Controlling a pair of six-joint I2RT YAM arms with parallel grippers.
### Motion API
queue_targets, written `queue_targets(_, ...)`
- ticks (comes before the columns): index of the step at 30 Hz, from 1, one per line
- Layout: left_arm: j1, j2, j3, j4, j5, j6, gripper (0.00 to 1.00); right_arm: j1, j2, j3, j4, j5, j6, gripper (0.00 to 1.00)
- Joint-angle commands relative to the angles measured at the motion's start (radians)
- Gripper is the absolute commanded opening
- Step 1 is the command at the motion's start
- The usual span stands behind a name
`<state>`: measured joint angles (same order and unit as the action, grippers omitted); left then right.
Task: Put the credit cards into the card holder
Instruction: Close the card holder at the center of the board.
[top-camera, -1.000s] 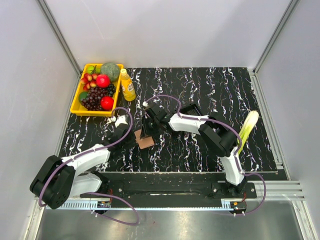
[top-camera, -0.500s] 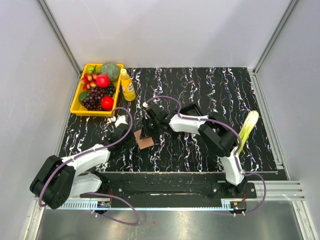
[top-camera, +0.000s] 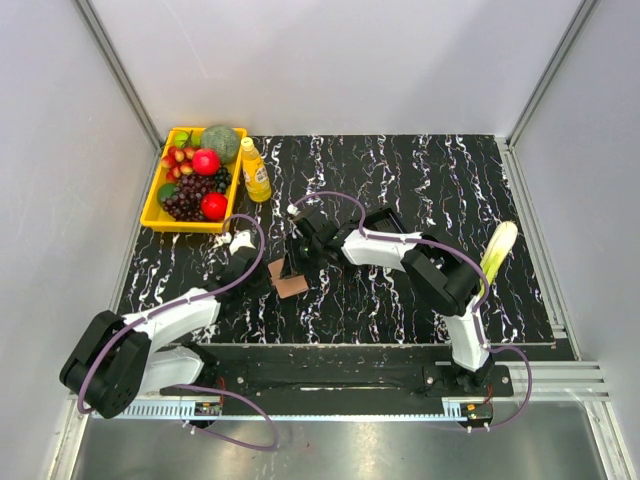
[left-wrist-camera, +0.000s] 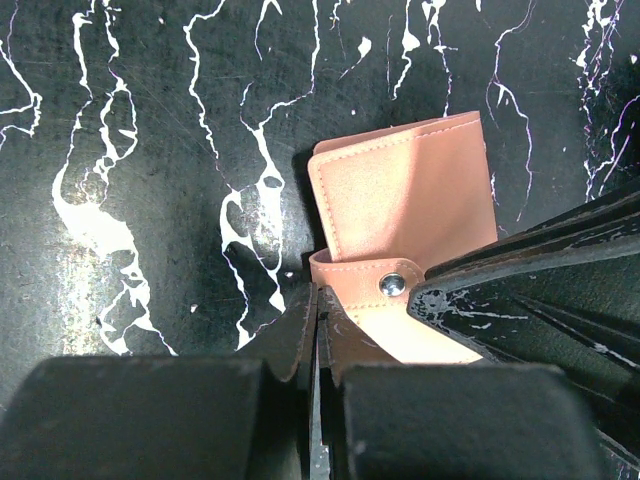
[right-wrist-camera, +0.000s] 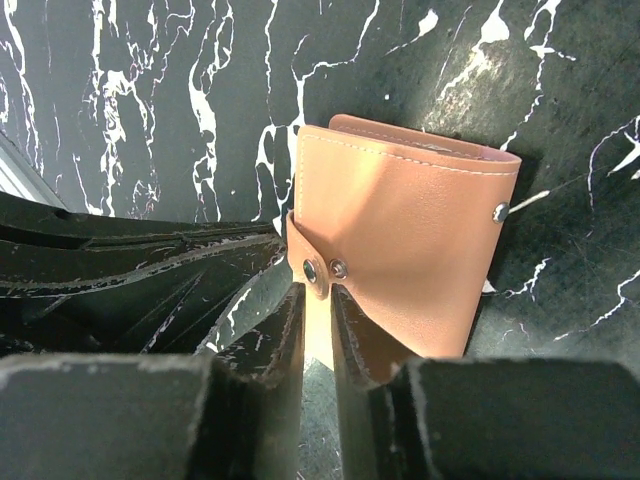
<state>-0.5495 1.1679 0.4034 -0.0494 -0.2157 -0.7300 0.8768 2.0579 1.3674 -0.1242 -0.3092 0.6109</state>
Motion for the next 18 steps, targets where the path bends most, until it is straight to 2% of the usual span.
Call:
queue_targets(1,0.005,0.003,-0.005,0.045,0.015,0.011,0.00,-0.001,-0.058,-0.007,0.035,-0.033,0.004,0.20)
queue_targets(3,0.005,0.003,-0.005,0.045,0.018,0.011,0.00,-0.001,-0.044,0.002,0.034,-0.042,0.010,0.17)
queue_targets(8,0.005,0.001,-0.006,0.045,0.021,0.011,0.00,-0.002,-0.018,0.018,0.032,-0.042,0.012,0.15)
queue_targets(10,0.006,0.001,-0.006,0.068,0.021,0.011,0.00,-0.004,-0.016,0.024,0.034,-0.039,0.012,0.09)
queue_targets(16,0.005,0.003,-0.008,0.071,0.022,0.011,0.00,-0.013,-0.008,0.033,0.023,-0.019,0.006,0.09)
queue_targets(18,0.005,0.001,-0.008,0.068,0.024,0.011,0.00,-0.015,-0.005,0.030,0.023,-0.013,0.010,0.02)
